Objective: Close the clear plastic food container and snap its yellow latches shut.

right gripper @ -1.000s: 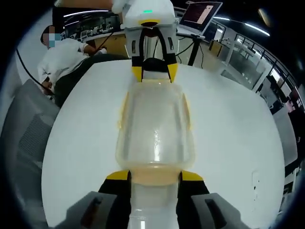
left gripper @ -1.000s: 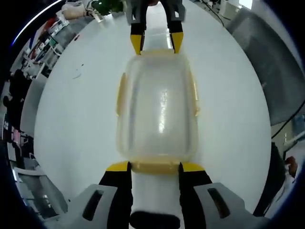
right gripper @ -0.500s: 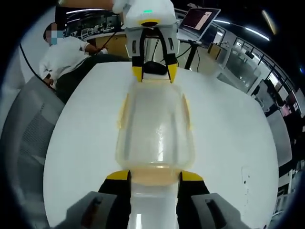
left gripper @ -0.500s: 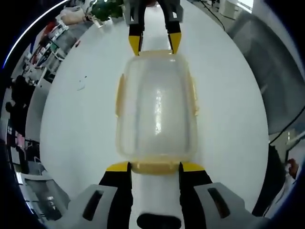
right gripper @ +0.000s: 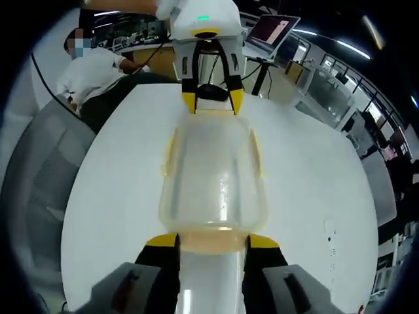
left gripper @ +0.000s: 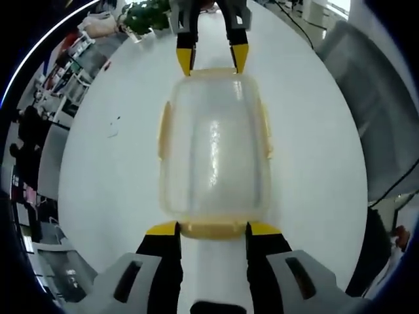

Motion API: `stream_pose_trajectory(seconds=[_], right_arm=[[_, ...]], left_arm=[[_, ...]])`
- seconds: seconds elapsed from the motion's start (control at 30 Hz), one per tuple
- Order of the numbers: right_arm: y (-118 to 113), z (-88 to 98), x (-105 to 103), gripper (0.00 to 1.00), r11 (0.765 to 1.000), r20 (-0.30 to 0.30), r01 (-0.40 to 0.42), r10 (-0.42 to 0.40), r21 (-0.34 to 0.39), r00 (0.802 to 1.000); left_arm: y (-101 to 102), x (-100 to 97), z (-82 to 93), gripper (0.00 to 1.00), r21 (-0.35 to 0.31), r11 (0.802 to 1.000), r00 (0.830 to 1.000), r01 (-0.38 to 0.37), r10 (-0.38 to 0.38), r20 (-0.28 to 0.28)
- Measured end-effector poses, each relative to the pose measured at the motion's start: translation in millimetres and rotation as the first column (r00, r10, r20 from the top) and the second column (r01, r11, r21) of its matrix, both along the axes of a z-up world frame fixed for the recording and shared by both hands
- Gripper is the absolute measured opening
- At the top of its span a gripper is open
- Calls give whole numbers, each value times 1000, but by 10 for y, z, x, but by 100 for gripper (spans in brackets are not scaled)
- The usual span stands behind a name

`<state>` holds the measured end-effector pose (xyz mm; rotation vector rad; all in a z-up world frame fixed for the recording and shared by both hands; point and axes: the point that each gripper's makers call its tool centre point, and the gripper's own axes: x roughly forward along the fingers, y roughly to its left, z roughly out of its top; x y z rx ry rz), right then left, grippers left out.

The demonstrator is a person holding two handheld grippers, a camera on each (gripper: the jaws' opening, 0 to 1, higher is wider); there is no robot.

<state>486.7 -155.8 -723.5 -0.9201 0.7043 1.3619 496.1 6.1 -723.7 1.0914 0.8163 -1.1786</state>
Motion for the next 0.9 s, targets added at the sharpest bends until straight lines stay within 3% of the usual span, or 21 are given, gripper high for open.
stream_pose_trajectory(seconds=[0.9], right_arm=[[-745, 27, -25, 35, 1000, -10, 23, -23, -9, 1000]], left_arm=[[-750, 17, 8, 36, -26, 999, 1000, 21, -21, -8]])
